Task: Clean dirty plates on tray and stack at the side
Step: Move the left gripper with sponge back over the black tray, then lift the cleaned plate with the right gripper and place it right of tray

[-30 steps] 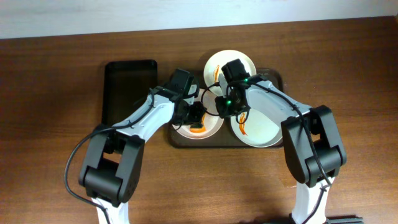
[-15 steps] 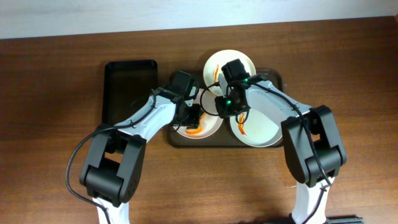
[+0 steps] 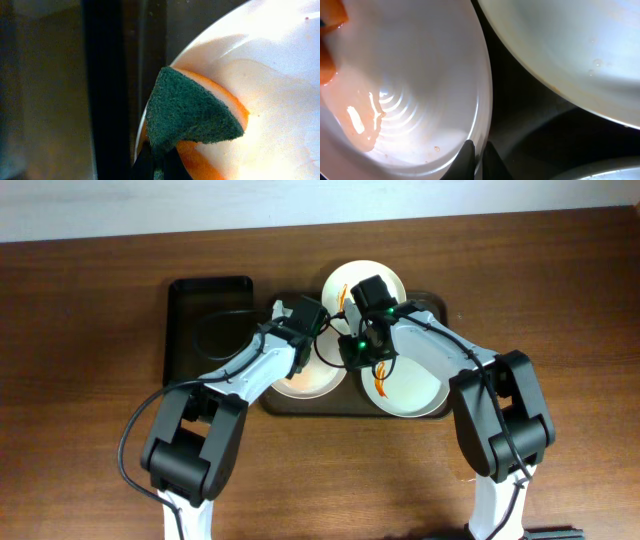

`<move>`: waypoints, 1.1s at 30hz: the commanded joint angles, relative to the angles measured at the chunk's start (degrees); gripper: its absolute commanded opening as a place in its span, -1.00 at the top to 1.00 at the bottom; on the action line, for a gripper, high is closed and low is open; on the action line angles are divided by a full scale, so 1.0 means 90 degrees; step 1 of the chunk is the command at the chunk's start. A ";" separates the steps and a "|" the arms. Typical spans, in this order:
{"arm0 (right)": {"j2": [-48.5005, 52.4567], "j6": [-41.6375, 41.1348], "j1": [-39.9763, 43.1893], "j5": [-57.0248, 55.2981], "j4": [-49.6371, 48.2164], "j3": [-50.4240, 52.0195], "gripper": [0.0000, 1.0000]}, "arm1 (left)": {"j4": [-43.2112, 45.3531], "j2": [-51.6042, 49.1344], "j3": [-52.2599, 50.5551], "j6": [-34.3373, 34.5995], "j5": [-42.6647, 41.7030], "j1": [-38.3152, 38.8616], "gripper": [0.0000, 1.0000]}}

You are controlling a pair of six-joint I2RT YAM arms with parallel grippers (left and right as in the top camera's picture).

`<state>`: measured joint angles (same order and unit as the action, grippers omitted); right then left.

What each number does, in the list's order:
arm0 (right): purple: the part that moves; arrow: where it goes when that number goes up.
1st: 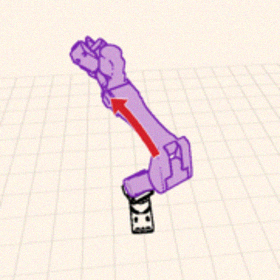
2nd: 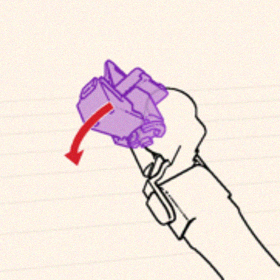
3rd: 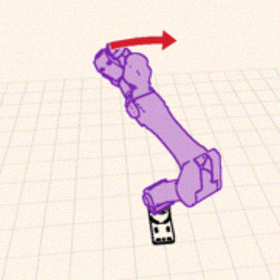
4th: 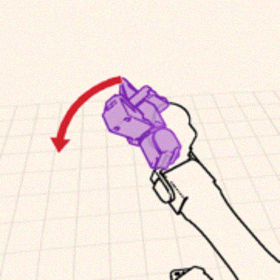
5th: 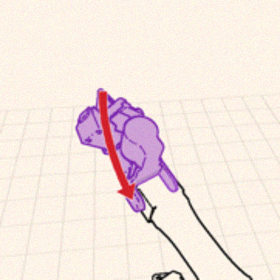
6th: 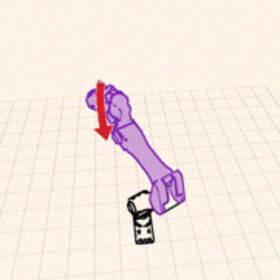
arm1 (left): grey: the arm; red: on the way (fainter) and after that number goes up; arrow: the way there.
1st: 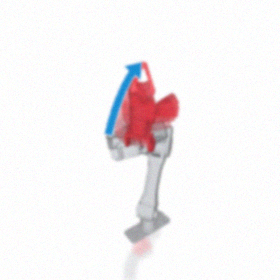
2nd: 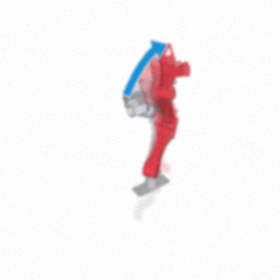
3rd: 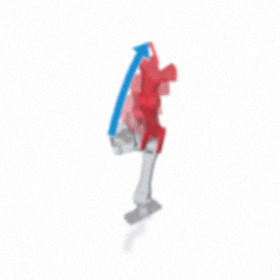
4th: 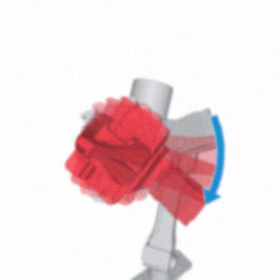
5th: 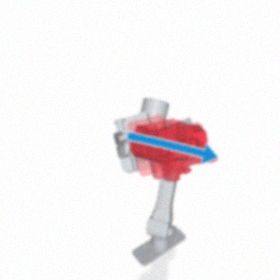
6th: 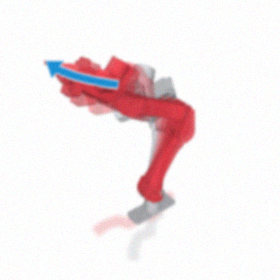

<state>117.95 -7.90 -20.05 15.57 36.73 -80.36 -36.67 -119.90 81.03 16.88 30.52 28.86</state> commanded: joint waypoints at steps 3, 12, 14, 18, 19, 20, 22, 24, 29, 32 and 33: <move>0.0070 0.0066 0.0104 -0.0619 0.0175 0.0078 0.92 | -0.0617 -0.0010 0.1088 -0.0061 0.1134 -0.0223 1.00; 0.0041 0.0061 0.0102 -0.0561 0.0250 0.0046 0.92 | -0.1214 0.1122 0.1598 0.0114 -0.2166 -0.1452 1.00; -0.0024 0.0061 0.0102 -0.0512 0.0430 -0.0092 0.92 | -0.1460 0.1095 0.1491 0.0112 -0.3225 -0.2164 1.00; -0.0041 0.0005 0.0097 -0.0508 0.0522 -0.0192 0.92 | -0.1197 0.0947 0.0704 -0.0146 -0.5136 -0.3237 1.00; -0.0053 -0.0012 0.0097 -0.0471 0.0517 -0.0194 0.92 | -0.1127 0.0886 0.0600 -0.0240 -0.5374 -0.3298 1.00; -0.0068 -0.0012 0.0097 -0.0372 0.0525 -0.0211 0.92 | -0.1090 0.0794 0.0515 -0.0301 -0.5588 -0.3344 1.00; -0.0228 -0.0007 0.0097 -0.0255 0.0729 -0.0488 0.92 | -0.0952 0.0595 0.0374 -0.0299 -0.5634 -0.3351 1.00; -0.0440 -0.0005 0.0097 -0.0381 0.0954 -0.0869 0.92 | -0.0760 0.0525 0.0374 -0.0299 -0.5603 -0.3351 1.00; -0.0860 -0.0010 -0.0287 -0.2285 0.1455 -0.1549 0.92 | -0.0668 0.0522 0.0374 -0.0296 -0.4675 -0.3351 1.00; -0.0937 -0.0010 -0.0775 -0.3844 0.2030 -0.2193 0.92 | -0.0663 0.0498 0.0374 -0.0296 -0.4408 -0.3351 1.00; -0.0937 -0.0010 -0.0959 -0.4325 0.2200 -0.2419 0.92 | -0.0665 0.0486 0.0374 -0.0296 -0.4408 -0.3351 1.00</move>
<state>111.79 -7.77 -25.30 -9.80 54.52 -97.30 -42.83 -114.87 84.64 15.35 -11.44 -1.26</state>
